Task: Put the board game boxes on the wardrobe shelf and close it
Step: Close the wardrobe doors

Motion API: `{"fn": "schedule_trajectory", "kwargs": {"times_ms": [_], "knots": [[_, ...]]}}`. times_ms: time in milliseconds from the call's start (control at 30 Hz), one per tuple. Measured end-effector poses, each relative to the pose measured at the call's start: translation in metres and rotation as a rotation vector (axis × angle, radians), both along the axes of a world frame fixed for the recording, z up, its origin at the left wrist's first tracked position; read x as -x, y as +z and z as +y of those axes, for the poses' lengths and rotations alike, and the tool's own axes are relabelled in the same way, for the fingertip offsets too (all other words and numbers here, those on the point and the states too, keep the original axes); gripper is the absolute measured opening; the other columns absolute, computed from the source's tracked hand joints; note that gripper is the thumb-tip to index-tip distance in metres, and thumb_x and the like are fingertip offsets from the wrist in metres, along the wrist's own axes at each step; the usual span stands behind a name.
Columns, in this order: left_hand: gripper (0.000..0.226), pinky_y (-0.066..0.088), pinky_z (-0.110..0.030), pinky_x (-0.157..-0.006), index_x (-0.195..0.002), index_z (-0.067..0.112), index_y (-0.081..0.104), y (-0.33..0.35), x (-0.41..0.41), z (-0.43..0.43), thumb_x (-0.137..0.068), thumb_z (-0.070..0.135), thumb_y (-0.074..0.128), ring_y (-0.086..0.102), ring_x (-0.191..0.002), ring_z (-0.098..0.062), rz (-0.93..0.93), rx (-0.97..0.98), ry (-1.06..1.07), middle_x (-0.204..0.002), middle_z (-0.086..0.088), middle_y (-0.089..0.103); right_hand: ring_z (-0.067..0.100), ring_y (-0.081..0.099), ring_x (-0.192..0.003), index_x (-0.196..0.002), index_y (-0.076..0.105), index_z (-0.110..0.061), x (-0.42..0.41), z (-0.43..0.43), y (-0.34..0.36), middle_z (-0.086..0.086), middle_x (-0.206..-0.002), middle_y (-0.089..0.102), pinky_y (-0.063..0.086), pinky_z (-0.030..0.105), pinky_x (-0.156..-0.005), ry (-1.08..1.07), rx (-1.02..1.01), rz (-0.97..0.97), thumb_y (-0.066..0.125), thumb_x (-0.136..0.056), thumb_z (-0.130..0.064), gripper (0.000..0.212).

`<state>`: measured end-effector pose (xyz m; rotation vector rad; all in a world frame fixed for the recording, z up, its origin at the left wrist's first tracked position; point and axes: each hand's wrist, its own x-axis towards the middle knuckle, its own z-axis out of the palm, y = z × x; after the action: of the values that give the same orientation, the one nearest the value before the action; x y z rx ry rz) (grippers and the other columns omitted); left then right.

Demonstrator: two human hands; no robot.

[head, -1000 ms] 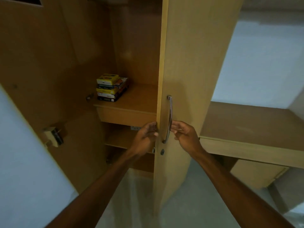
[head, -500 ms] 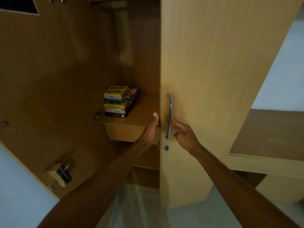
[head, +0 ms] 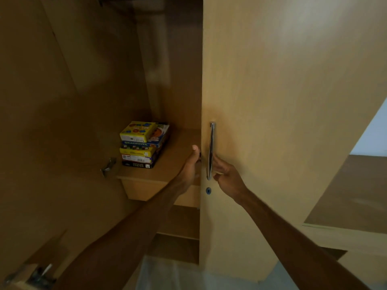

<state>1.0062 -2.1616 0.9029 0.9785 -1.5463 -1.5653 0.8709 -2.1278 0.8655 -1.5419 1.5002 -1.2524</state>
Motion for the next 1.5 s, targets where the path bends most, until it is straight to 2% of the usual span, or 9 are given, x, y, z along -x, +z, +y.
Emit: {"fn": "schedule_trajectory", "kwargs": {"times_ms": [167,300,433,600,733,900,1067,1233,1500], "knots": [[0.044,0.034,-0.045,-0.103,-0.113,0.046,0.049,-0.008,0.003,-0.019,-0.098,0.057,0.009,0.046,-0.119,-0.009,0.020,0.019,0.003,-0.122,0.014,0.051,0.011,0.055,-0.122,-0.142,0.043,-0.022,0.009,-0.014,-0.004,-0.002,-0.134,0.059,0.043,0.002,-0.084,-0.022,0.008,0.011,0.048,-0.088,0.011,0.064],[0.058,0.041,-0.038,-0.098,-0.133,0.022,0.051,-0.026,-0.006,-0.029,-0.098,0.056,0.020,0.052,-0.116,-0.010,-0.013,0.033,0.039,-0.122,0.008,0.056,0.007,0.054,-0.118,-0.144,0.041,-0.023,0.010,-0.007,-0.012,-0.008,-0.132,0.056,0.040,-0.001,-0.083,-0.051,-0.008,0.075,0.057,-0.089,0.003,0.063],[0.019,0.045,-0.020,-0.077,-0.110,0.021,0.065,-0.062,-0.033,-0.017,-0.096,0.028,0.056,0.061,-0.101,-0.010,-0.009,0.078,0.256,-0.106,0.008,0.067,0.013,0.060,-0.108,-0.134,0.053,-0.018,-0.007,0.013,-0.032,-0.003,-0.123,0.062,0.048,0.020,-0.091,-0.117,0.025,0.162,0.065,-0.085,-0.005,0.052],[0.017,0.048,-0.017,-0.076,-0.106,-0.002,0.068,-0.103,-0.115,0.033,-0.090,0.001,0.061,0.061,-0.085,-0.010,-0.039,0.063,0.594,-0.097,-0.004,0.068,0.011,0.061,-0.107,-0.131,0.056,-0.017,-0.067,0.031,-0.063,-0.005,-0.119,0.062,0.052,0.030,-0.091,0.061,-0.046,0.162,0.066,-0.084,-0.007,0.049],[0.018,0.048,-0.007,-0.078,-0.106,0.011,0.068,-0.115,-0.205,0.094,-0.090,0.004,0.062,0.063,-0.089,-0.007,-0.139,0.086,0.777,-0.100,0.003,0.070,0.003,0.061,-0.103,-0.129,0.056,-0.029,-0.148,0.035,-0.072,-0.015,-0.111,0.063,0.050,0.024,-0.091,0.273,-0.107,0.153,0.066,-0.085,-0.022,0.045],[0.015,0.054,-0.032,-0.088,-0.103,0.023,0.069,-0.113,-0.297,0.164,-0.091,0.016,0.062,0.066,-0.097,-0.016,-0.235,0.053,1.071,-0.105,0.004,0.070,0.009,0.061,-0.102,-0.129,0.056,-0.019,-0.260,0.049,-0.059,-0.004,-0.111,0.065,0.052,0.027,-0.091,0.523,-0.103,0.081,0.067,-0.086,-0.013,0.045],[0.027,0.046,-0.014,-0.075,-0.118,0.015,0.060,-0.071,-0.349,0.208,-0.092,0.017,0.061,0.062,-0.096,-0.009,-0.332,0.198,1.354,-0.112,0.003,0.065,0.005,0.058,-0.106,-0.135,0.052,-0.017,-0.340,0.061,-0.032,0.000,-0.124,0.063,0.048,0.012,-0.083,0.702,-0.061,0.066,0.065,-0.088,-0.013,0.049],[0.040,0.047,-0.035,-0.098,-0.135,0.020,0.049,-0.038,-0.376,0.186,-0.096,0.024,0.055,0.056,-0.116,-0.015,-0.309,0.205,1.215,-0.131,0.005,0.057,0.008,0.058,-0.110,-0.134,0.050,-0.025,-0.367,0.065,-0.005,-0.006,-0.127,0.060,0.051,0.020,-0.085,0.698,-0.010,0.076,0.063,-0.090,-0.022,0.046],[0.044,0.052,-0.032,-0.093,-0.130,0.023,0.053,-0.047,-0.351,0.186,-0.093,0.046,0.051,0.061,-0.110,-0.014,-0.192,0.246,1.151,-0.124,0.006,0.063,0.008,0.057,-0.112,-0.132,0.052,-0.025,-0.324,0.077,-0.011,-0.008,-0.123,0.061,0.048,0.016,-0.082,0.614,-0.009,0.059,0.063,-0.090,-0.021,0.044]]}}
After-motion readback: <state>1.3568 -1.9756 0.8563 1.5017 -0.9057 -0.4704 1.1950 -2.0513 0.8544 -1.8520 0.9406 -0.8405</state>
